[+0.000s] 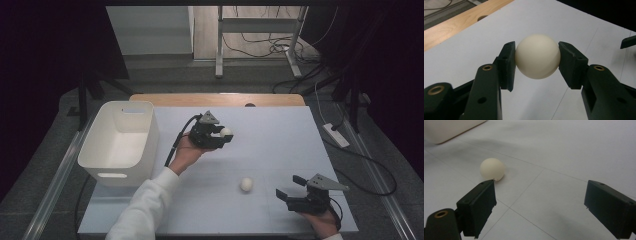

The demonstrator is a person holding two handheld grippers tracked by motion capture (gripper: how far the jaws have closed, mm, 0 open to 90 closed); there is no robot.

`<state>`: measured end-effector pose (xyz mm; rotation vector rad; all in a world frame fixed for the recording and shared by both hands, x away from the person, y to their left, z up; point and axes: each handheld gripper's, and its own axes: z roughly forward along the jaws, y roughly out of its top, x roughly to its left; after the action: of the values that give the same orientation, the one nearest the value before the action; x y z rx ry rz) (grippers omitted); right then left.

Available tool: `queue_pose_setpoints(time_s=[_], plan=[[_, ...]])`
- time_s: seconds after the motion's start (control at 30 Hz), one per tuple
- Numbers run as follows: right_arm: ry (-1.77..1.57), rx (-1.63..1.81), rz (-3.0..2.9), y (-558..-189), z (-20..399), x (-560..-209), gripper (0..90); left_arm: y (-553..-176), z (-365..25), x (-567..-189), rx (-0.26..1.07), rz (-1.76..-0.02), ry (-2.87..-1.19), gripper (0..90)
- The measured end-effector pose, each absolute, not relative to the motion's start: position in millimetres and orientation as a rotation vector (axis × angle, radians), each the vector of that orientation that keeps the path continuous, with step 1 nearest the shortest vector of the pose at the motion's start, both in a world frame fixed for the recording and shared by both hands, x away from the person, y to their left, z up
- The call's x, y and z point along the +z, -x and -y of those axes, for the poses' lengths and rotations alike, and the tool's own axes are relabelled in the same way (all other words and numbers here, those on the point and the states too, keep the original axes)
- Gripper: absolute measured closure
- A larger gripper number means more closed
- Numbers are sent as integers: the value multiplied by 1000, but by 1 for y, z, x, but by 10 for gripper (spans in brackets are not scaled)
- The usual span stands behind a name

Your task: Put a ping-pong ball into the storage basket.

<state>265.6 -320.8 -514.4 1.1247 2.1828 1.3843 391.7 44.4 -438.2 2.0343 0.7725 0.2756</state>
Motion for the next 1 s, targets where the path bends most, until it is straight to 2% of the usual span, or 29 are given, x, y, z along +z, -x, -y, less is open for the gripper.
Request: queue_pose_setpoints(time_s=[1.0], plan=[[-1128, 1382, -2175, -266, 321, -514, 107, -375, -65, -419, 312, -750, -1986, 511]])
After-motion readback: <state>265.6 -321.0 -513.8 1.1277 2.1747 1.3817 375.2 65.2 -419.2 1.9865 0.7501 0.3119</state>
